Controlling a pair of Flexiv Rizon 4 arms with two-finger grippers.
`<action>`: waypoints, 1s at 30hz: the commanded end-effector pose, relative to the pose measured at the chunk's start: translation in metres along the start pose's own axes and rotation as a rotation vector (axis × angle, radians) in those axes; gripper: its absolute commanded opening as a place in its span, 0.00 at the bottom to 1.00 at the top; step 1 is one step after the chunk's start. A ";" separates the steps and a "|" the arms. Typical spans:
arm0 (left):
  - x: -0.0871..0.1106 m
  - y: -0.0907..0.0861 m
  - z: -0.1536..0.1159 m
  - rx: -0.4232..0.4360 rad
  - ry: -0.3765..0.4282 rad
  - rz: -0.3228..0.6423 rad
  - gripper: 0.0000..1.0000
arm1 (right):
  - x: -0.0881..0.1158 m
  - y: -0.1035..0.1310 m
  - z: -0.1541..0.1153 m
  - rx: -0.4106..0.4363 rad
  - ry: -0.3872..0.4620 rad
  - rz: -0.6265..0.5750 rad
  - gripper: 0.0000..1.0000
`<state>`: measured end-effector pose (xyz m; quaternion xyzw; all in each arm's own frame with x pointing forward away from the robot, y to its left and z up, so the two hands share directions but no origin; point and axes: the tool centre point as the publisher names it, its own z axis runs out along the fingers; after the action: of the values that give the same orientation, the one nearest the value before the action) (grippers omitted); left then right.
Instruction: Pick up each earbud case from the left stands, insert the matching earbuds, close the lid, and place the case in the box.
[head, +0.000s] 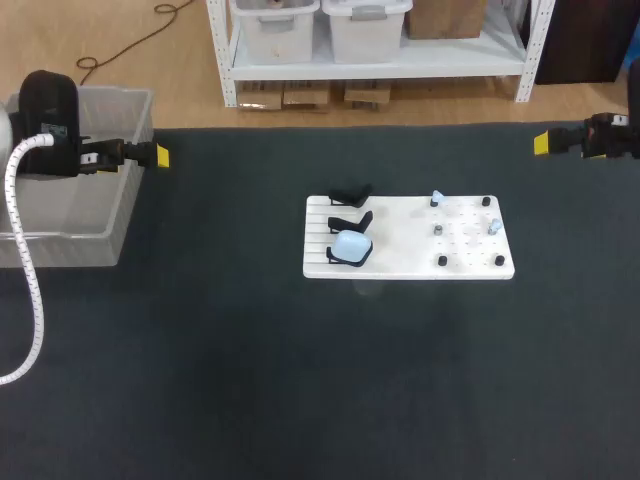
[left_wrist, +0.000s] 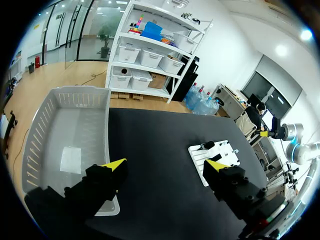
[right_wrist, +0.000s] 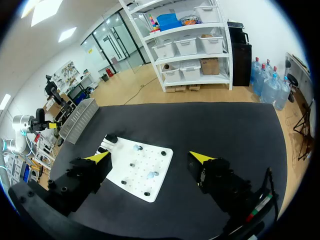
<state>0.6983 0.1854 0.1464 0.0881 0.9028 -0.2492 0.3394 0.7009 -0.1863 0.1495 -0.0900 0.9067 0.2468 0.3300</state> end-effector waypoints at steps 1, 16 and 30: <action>-0.001 -0.001 0.000 -0.007 0.006 -0.001 1.00 | 0.000 0.000 0.000 0.001 0.001 0.000 1.00; -0.001 -0.001 0.000 -0.007 0.006 -0.001 1.00 | 0.000 0.000 0.000 0.001 0.001 0.000 1.00; -0.017 -0.037 0.014 0.223 0.040 0.289 1.00 | 0.000 0.000 0.000 0.001 0.001 0.000 1.00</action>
<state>0.7003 0.1487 0.1642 0.2156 0.8770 -0.2602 0.3416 0.7009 -0.1863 0.1495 -0.0899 0.9067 0.2469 0.3299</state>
